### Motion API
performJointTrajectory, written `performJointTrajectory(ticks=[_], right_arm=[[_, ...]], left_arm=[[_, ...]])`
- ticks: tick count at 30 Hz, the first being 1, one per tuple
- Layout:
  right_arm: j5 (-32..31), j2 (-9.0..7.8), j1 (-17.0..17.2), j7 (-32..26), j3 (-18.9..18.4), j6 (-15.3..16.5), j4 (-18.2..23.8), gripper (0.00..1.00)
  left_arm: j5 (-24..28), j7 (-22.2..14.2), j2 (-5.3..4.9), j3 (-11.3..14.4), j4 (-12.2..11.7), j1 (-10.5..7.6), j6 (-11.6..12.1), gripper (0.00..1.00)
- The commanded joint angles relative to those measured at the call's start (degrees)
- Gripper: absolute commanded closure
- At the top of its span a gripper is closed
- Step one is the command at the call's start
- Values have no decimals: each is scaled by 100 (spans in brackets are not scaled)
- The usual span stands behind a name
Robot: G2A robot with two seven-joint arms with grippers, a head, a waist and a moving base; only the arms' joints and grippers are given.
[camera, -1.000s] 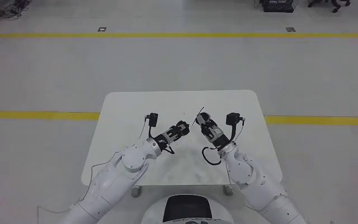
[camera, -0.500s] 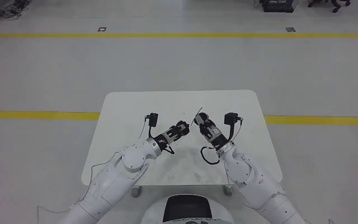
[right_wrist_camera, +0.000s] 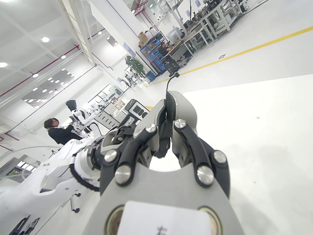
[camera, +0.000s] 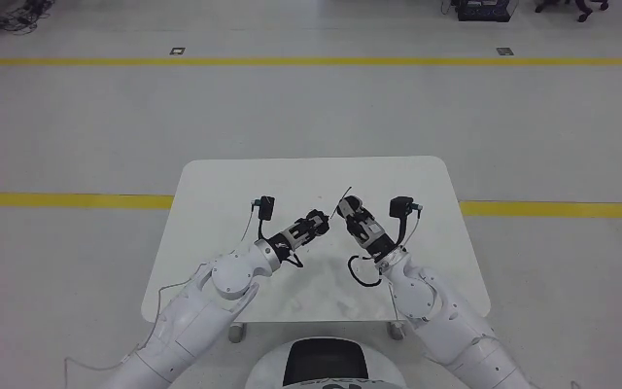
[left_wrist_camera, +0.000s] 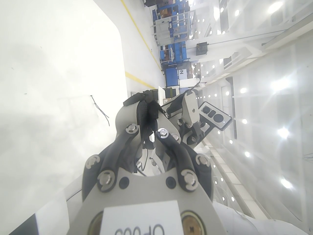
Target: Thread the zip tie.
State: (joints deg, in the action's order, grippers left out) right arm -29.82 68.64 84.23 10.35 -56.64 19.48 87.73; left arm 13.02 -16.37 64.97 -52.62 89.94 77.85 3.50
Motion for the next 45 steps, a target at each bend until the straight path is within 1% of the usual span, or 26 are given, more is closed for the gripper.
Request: performJointTrajectory(ticks=[1,17,39,45], right_arm=[[-6,-4,9,9,-5,0,13,100],[27,-60,86,19,-12,0,100,100],[78,-93,7,24,84,0,0,100],[53,-99,1,120,92,0,19,100]], left_arm=[[0,0,0,0,0,0,0,100],[0,0,0,0,0,0,0,100],[0,0,0,0,0,0,0,100],[0,0,0,0,0,0,0,100]])
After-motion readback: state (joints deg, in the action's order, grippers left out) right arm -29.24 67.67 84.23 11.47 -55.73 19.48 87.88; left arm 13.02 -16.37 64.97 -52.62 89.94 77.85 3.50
